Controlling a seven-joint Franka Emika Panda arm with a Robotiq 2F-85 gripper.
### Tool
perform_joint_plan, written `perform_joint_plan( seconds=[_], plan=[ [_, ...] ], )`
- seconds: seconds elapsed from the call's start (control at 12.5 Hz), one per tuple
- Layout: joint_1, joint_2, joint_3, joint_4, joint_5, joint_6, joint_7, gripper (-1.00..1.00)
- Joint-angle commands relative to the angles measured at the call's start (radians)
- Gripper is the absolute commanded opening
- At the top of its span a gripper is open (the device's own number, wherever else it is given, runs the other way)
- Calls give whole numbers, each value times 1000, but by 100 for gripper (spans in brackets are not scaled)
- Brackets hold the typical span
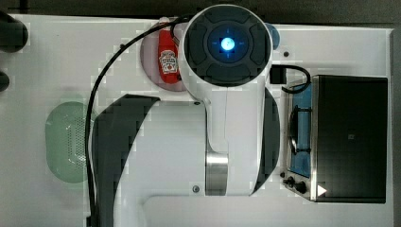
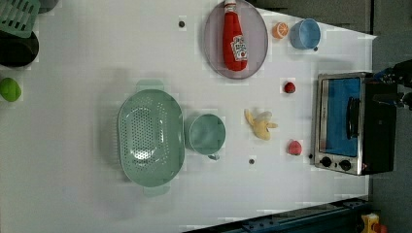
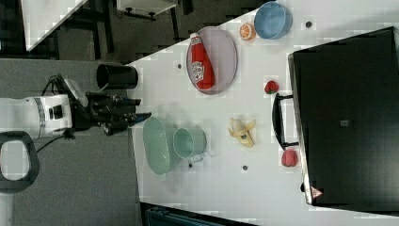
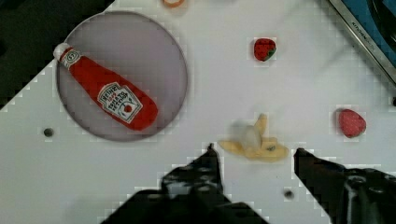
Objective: Pick Banana and place it in mug.
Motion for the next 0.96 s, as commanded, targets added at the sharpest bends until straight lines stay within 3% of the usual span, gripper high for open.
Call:
perform_joint_plan(
  seconds=[0.08, 0.24, 0.56, 0.96],
  plan=[
    [-3, -283, -38, -85, 11, -210, 1, 59],
    [-3, -281, -38, -91, 11, -210, 1, 99],
    [-2, -249, -36, -191, 11, -155, -5, 100],
    [-1, -167, -36, -391, 11, 142, -154, 100]
  ],
)
